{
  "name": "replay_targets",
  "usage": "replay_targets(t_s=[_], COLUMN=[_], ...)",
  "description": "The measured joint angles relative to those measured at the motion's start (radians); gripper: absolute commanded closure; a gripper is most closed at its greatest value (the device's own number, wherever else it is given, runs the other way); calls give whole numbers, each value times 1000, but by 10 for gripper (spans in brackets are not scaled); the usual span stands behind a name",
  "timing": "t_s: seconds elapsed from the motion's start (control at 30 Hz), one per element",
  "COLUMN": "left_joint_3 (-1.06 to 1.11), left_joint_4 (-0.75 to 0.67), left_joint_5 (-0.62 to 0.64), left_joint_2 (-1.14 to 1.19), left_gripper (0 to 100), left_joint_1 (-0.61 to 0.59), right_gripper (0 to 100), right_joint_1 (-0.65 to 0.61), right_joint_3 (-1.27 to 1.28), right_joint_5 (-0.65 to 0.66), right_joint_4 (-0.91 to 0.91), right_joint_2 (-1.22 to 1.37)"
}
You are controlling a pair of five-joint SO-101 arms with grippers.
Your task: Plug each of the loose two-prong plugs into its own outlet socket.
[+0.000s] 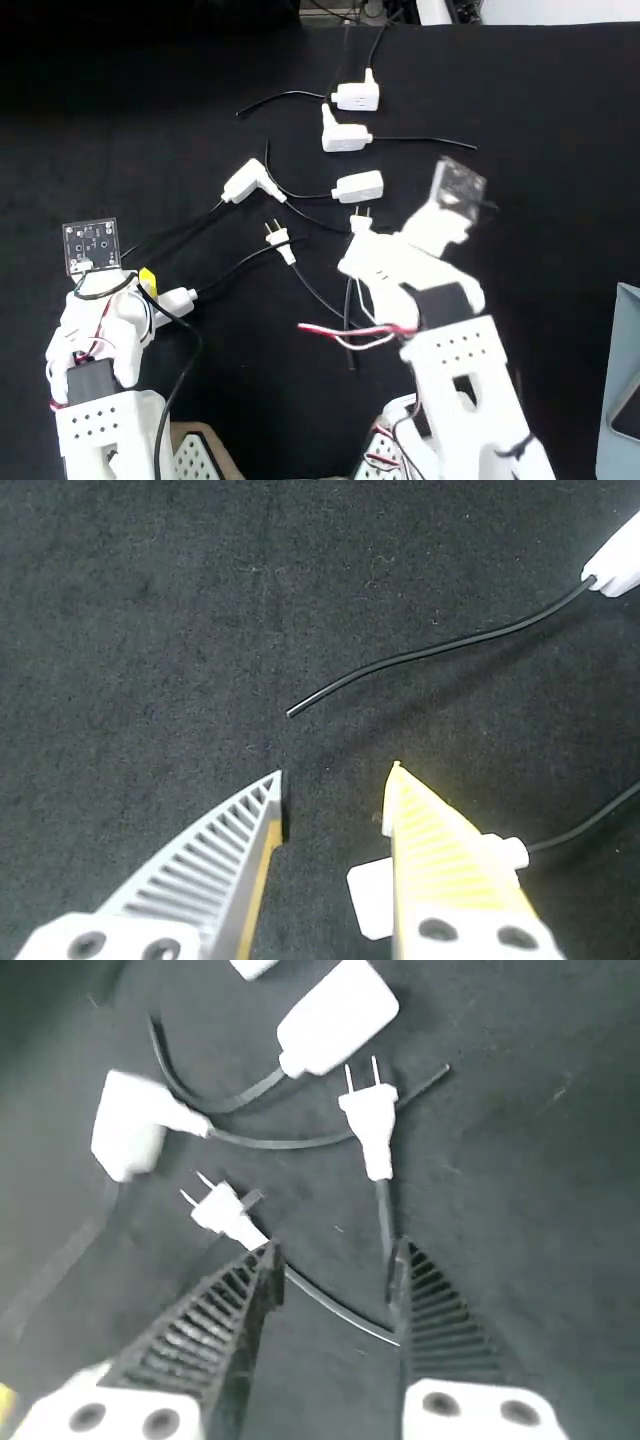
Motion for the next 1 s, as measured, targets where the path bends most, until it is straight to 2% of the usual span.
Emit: replay_targets(t_s=[0.23,0.47,0.63,0.73,0.93,1.0], left_joint_3=[0,0,0,0,0,0], left_joint_4=[0,0,0,0,0,0], left_joint_5=[0,0,0,0,0,0], left_joint_2=[0,0,0,0,0,0], left_gripper=[830,830,830,830,830,830], left_joint_1=[0,0,0,0,0,0], right_gripper=[839,839,838,838,843,864], right_joint_1=[0,77,132,138,132,123], right_joint_3=[-51,-112,-143,-149,-150,-147], right_joint_5=[439,832,1200,1378,1729,1791], right_joint_4=[80,89,89,89,-5,-15], right_joint_2=[147,270,381,442,488,488])
